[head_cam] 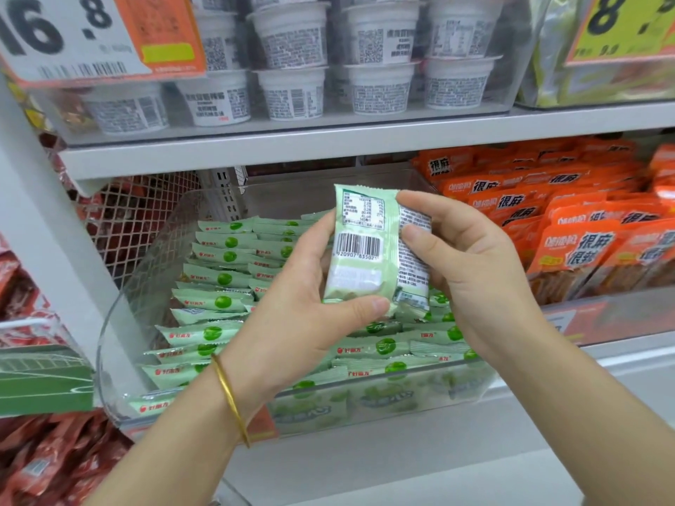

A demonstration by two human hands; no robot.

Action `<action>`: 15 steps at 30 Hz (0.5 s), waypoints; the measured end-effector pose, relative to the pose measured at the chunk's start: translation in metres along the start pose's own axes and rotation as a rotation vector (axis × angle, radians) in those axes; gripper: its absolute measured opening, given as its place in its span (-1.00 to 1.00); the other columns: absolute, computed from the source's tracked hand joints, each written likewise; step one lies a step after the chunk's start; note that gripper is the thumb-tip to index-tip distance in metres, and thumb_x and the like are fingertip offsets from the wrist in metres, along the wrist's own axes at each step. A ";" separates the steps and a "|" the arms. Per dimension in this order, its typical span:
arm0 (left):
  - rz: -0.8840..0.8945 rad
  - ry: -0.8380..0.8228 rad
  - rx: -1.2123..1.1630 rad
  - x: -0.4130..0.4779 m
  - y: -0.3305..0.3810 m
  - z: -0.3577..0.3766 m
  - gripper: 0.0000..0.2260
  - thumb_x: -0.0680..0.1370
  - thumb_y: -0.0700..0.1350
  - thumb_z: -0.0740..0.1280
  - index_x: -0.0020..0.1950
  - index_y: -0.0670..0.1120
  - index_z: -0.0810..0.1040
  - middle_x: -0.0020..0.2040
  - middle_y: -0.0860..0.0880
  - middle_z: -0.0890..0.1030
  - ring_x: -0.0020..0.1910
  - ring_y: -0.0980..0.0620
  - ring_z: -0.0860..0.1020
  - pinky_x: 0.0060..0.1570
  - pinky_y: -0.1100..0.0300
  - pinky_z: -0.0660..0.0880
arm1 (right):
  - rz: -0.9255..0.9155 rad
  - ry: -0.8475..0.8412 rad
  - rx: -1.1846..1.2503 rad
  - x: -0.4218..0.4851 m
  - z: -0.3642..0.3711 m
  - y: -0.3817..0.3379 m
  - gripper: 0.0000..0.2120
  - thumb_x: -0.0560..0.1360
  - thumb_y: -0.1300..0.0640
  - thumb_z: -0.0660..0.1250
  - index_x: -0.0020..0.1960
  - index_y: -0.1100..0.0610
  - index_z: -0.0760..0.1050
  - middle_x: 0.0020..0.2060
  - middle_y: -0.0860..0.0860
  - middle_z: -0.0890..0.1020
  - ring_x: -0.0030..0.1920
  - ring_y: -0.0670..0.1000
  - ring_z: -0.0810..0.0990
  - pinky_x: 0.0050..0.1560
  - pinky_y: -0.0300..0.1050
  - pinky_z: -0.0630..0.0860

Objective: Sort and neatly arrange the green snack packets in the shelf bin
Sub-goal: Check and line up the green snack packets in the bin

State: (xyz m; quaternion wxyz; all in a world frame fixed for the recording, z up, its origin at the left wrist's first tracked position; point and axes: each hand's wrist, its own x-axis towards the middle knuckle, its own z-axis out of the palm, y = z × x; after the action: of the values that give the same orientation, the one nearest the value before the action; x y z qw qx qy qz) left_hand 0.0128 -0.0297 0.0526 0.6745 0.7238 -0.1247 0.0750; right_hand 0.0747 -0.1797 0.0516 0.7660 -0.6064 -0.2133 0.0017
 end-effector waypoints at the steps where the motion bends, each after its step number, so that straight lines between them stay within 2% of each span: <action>1: -0.004 0.001 0.004 0.000 0.000 0.000 -0.31 0.39 -0.39 0.39 0.43 0.03 0.27 0.22 0.03 0.57 0.17 0.05 0.57 0.10 0.17 0.53 | 0.003 0.002 0.004 0.000 0.001 0.000 -0.70 0.31 0.12 0.37 0.04 0.01 0.59 0.07 0.10 0.64 -0.03 0.01 0.64 -0.13 -0.16 0.57; 4: -0.008 0.033 0.017 0.000 0.000 -0.001 -0.37 0.45 -0.30 0.40 0.44 0.05 0.28 0.23 0.04 0.56 0.18 0.03 0.56 0.12 0.07 0.54 | 0.030 0.029 0.021 0.001 0.001 -0.001 -0.76 0.39 0.23 0.37 0.04 0.04 0.57 -0.01 0.08 0.66 -0.10 0.00 0.64 -0.22 -0.18 0.58; 6: -0.033 0.092 -0.024 -0.001 0.000 -0.001 -0.48 0.47 -0.20 0.37 0.39 0.07 0.34 0.19 0.06 0.59 0.12 -0.01 0.60 0.02 0.05 0.58 | 0.057 0.043 0.026 0.001 0.002 0.000 -0.76 0.42 0.30 0.36 0.03 0.05 0.55 -0.08 0.04 0.67 -0.16 -0.02 0.63 -0.27 -0.18 0.58; 8: -0.095 0.197 -0.118 0.000 0.000 -0.002 -0.60 0.46 -0.17 0.32 0.29 0.06 0.43 0.11 0.01 0.62 -0.04 -0.03 0.65 -0.16 0.10 0.60 | 0.079 0.033 0.012 0.001 0.002 0.002 -0.77 0.41 0.30 0.38 0.00 0.06 0.52 -0.13 0.02 0.66 -0.19 -0.02 0.62 -0.31 -0.16 0.58; 11: -0.214 0.344 -0.212 0.001 -0.001 -0.006 -0.79 0.52 -0.21 0.29 0.13 -0.04 0.45 0.02 -0.16 0.63 -0.30 0.02 0.64 -0.40 0.24 0.55 | 0.150 0.007 0.004 0.001 0.002 0.001 -0.92 0.50 0.23 0.30 -0.05 0.11 0.54 -0.14 0.05 0.63 -0.20 -0.03 0.61 -0.39 -0.17 0.55; 13: -0.290 0.371 -0.239 0.003 0.000 -0.012 -0.90 0.54 -0.20 0.27 0.05 -0.10 0.48 -0.11 -0.17 0.64 -0.41 0.05 0.60 -0.52 0.31 0.48 | 0.210 0.017 0.106 0.003 -0.001 0.002 -0.77 0.57 0.28 0.13 -0.06 0.19 0.58 -0.14 0.08 0.59 -0.25 0.00 0.61 -0.39 -0.15 0.55; 15: -0.363 0.364 -0.274 0.005 0.001 -0.016 -0.90 0.56 -0.23 0.23 0.00 -0.16 0.53 -0.29 -0.09 0.65 -0.47 0.07 0.59 -0.58 0.34 0.45 | 0.254 -0.012 0.191 0.005 -0.006 -0.001 -0.64 0.51 0.43 0.01 0.00 0.26 0.57 -0.20 0.09 0.59 -0.31 0.03 0.63 -0.36 -0.12 0.58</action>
State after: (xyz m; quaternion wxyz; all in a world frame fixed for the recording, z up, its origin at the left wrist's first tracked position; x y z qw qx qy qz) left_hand 0.0182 -0.0138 0.0566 0.7796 0.6112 0.1207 0.0643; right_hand 0.0808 -0.1843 0.0533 0.8125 -0.5528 -0.1384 0.1227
